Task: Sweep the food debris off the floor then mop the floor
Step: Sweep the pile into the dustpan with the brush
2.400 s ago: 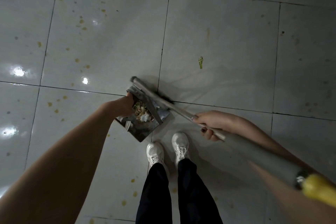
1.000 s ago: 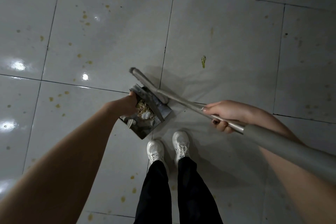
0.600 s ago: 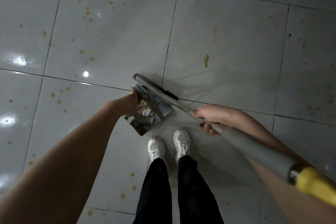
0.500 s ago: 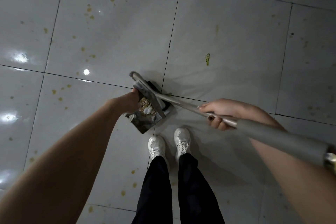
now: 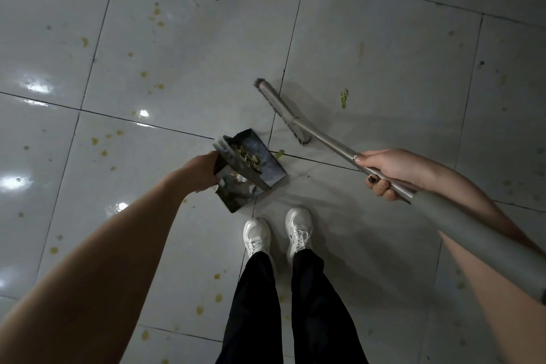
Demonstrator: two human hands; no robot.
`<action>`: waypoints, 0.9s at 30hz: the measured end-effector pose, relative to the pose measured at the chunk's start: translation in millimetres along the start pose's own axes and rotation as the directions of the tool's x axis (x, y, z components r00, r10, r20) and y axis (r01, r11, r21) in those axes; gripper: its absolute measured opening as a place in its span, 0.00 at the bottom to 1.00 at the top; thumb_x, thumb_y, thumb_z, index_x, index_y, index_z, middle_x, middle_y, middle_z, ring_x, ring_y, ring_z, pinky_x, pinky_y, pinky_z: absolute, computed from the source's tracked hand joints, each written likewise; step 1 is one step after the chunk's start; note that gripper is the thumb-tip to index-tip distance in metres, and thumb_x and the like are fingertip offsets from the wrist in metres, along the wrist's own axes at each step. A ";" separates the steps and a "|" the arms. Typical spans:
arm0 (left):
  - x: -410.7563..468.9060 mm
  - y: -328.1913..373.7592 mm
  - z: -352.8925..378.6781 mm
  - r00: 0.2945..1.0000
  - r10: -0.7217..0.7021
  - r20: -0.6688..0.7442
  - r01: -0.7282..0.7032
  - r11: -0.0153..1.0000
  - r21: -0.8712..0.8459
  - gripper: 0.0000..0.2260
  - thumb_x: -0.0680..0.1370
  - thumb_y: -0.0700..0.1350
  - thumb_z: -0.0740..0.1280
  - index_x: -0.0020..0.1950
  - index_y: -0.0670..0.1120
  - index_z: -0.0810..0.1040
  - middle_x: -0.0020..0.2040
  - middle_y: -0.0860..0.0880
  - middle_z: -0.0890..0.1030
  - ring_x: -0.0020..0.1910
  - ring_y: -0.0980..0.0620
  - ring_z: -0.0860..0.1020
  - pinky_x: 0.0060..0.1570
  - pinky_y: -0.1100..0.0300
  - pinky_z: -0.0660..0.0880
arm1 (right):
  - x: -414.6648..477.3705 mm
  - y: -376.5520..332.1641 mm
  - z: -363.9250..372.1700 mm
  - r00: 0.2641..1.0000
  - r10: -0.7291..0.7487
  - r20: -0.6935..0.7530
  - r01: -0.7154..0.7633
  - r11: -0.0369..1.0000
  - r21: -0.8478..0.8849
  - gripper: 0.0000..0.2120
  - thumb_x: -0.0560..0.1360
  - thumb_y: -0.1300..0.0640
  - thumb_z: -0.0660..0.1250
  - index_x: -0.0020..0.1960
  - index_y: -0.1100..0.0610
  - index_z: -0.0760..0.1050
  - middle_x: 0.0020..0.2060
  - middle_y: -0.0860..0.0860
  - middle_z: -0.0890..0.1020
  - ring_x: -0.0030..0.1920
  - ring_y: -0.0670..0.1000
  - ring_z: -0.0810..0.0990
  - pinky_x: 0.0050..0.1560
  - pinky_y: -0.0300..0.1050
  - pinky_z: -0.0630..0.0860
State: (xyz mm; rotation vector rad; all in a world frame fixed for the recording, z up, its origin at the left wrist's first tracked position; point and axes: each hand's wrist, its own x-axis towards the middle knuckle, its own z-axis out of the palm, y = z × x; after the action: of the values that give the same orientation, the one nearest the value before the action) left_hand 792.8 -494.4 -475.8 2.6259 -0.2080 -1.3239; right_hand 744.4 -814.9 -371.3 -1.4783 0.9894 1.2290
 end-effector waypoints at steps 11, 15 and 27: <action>-59.9 -71.4 33.4 0.988 -0.152 0.043 0.155 0.883 -0.443 0.12 0.68 0.33 0.74 0.50 0.36 0.77 0.36 0.47 0.79 0.32 0.56 0.73 0.30 0.73 0.68 | 3.3 9.3 -0.1 1.000 0.010 -0.010 -0.010 0.998 0.067 0.10 0.82 0.51 0.53 0.43 0.51 0.65 0.30 0.51 0.64 0.13 0.41 0.62 0.15 0.27 0.61; -66.6 -65.7 47.8 0.982 -0.133 0.136 0.174 0.916 -0.361 0.08 0.71 0.40 0.73 0.45 0.39 0.77 0.39 0.44 0.78 0.40 0.49 0.76 0.37 0.62 0.70 | 3.4 7.4 10.0 0.999 0.029 -0.019 -0.028 0.998 0.048 0.06 0.82 0.50 0.53 0.48 0.49 0.65 0.30 0.50 0.64 0.13 0.41 0.62 0.15 0.27 0.61; -61.6 -52.9 34.0 0.995 -0.101 0.014 0.100 0.943 -0.318 0.10 0.74 0.38 0.67 0.55 0.39 0.72 0.38 0.43 0.80 0.32 0.49 0.77 0.29 0.64 0.73 | 1.6 18.1 40.7 0.994 -0.036 -0.102 0.035 0.999 -0.017 0.15 0.81 0.53 0.55 0.67 0.56 0.67 0.30 0.52 0.65 0.12 0.42 0.63 0.17 0.27 0.63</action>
State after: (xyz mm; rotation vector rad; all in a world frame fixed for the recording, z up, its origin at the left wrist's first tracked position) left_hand 731.1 -433.8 -460.0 2.3906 0.1330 -1.2639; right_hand 718.1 -779.6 -378.0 -1.5770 1.0192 1.1470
